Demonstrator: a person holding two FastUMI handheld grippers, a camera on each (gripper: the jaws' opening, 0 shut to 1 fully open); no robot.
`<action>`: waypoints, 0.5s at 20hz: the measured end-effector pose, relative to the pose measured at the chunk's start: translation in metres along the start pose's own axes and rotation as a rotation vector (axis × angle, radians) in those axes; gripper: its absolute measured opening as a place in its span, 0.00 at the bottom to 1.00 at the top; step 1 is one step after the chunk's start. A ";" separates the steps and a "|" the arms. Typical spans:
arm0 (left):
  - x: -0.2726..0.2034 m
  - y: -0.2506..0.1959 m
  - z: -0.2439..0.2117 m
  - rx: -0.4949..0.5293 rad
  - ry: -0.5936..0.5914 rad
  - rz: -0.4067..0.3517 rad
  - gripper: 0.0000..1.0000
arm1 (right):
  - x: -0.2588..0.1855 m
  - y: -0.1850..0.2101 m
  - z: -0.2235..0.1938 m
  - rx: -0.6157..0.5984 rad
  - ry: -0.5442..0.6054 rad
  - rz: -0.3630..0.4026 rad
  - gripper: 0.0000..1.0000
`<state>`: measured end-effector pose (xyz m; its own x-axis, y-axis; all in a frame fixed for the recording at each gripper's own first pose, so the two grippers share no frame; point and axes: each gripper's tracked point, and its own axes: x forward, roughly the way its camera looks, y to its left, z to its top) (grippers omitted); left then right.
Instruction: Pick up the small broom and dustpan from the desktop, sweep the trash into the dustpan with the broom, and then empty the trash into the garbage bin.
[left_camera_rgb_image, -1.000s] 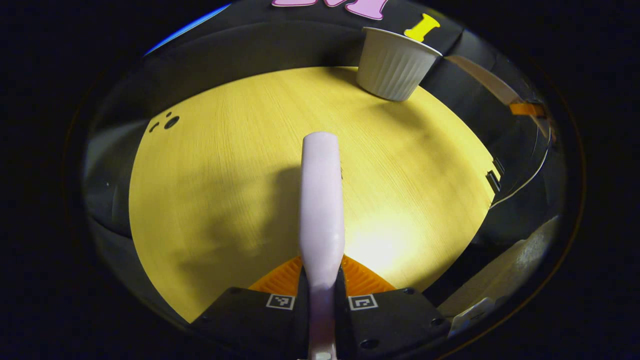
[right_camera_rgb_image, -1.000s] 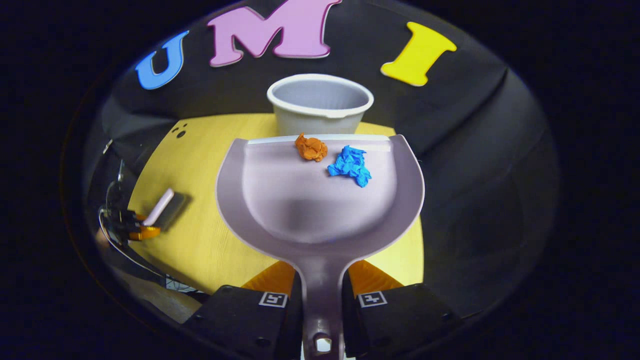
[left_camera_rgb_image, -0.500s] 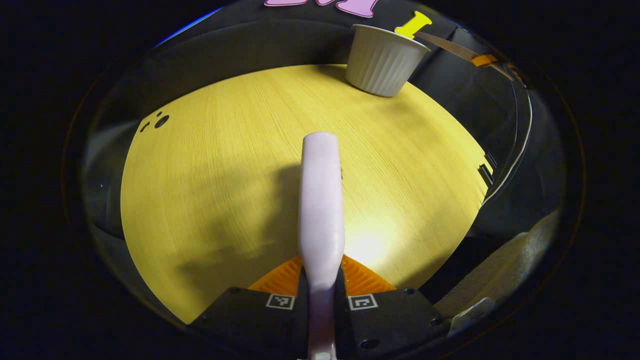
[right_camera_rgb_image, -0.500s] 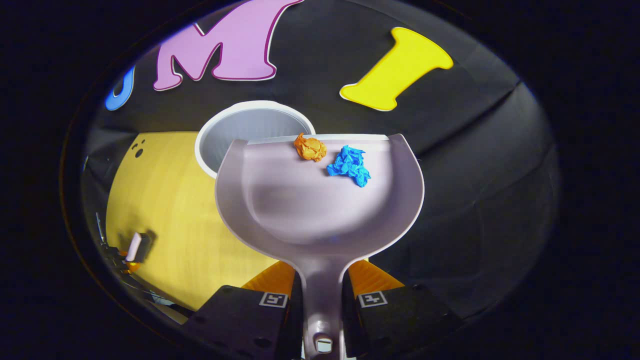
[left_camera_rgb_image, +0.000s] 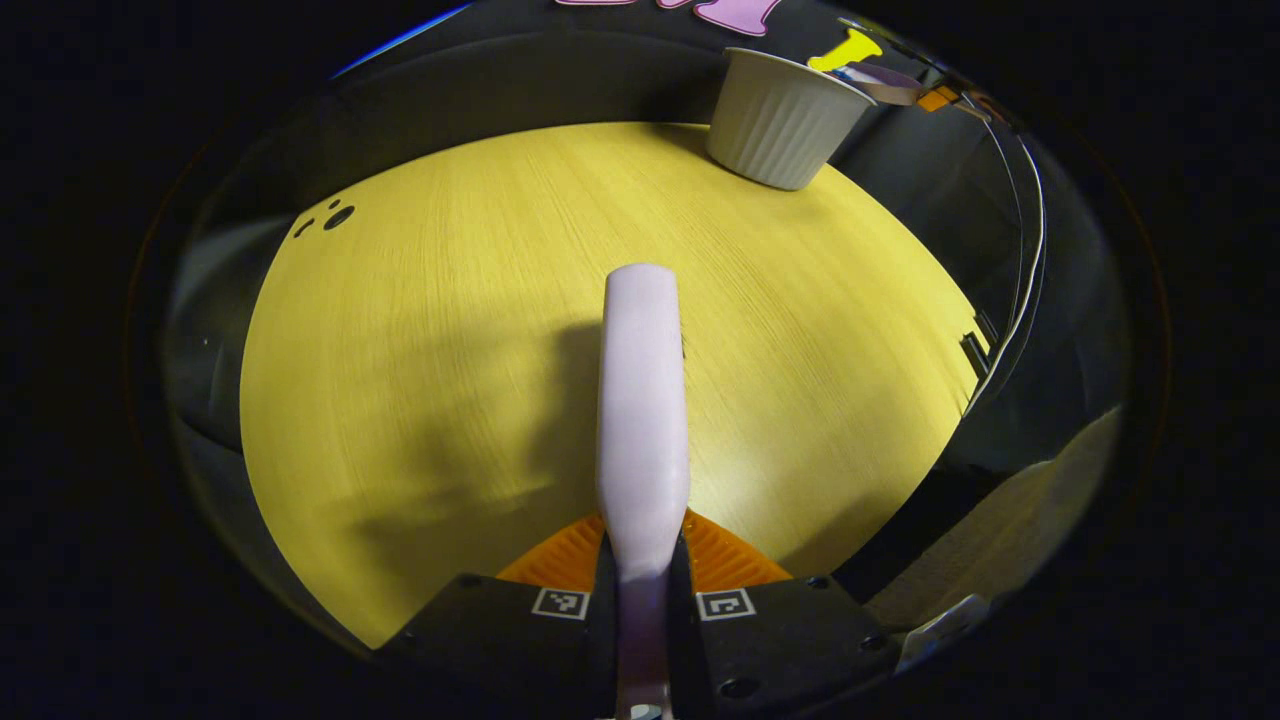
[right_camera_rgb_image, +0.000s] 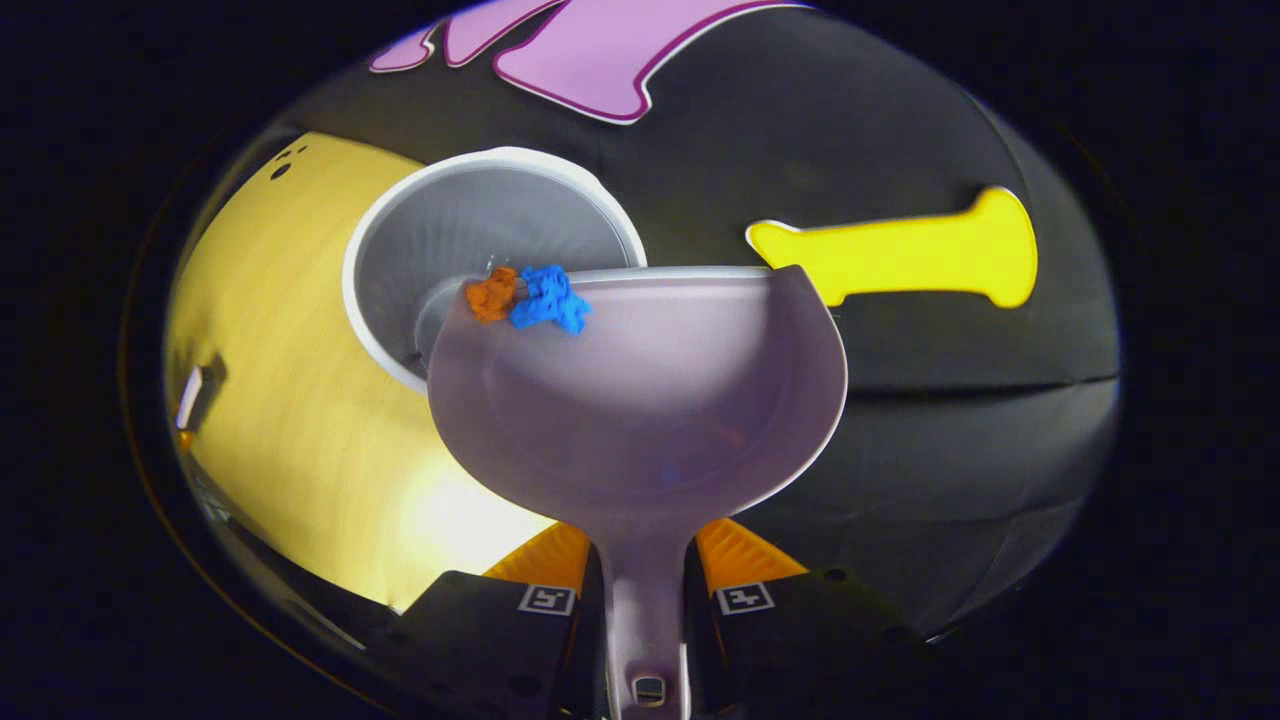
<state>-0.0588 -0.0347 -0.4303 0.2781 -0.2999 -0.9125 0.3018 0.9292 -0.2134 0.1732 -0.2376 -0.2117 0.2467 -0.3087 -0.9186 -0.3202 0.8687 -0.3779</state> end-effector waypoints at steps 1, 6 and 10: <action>0.000 0.001 0.000 -0.009 -0.001 0.003 0.24 | 0.000 0.002 -0.002 -0.011 0.010 0.008 0.36; -0.002 0.004 -0.001 -0.013 0.000 0.017 0.25 | -0.001 0.003 0.001 -0.012 0.014 0.030 0.36; -0.003 0.003 -0.002 -0.017 -0.003 0.028 0.23 | -0.002 -0.001 -0.003 -0.009 -0.035 0.005 0.36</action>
<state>-0.0601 -0.0302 -0.4285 0.2894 -0.2746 -0.9170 0.2786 0.9407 -0.1938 0.1700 -0.2388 -0.2101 0.2766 -0.2910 -0.9159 -0.3293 0.8667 -0.3748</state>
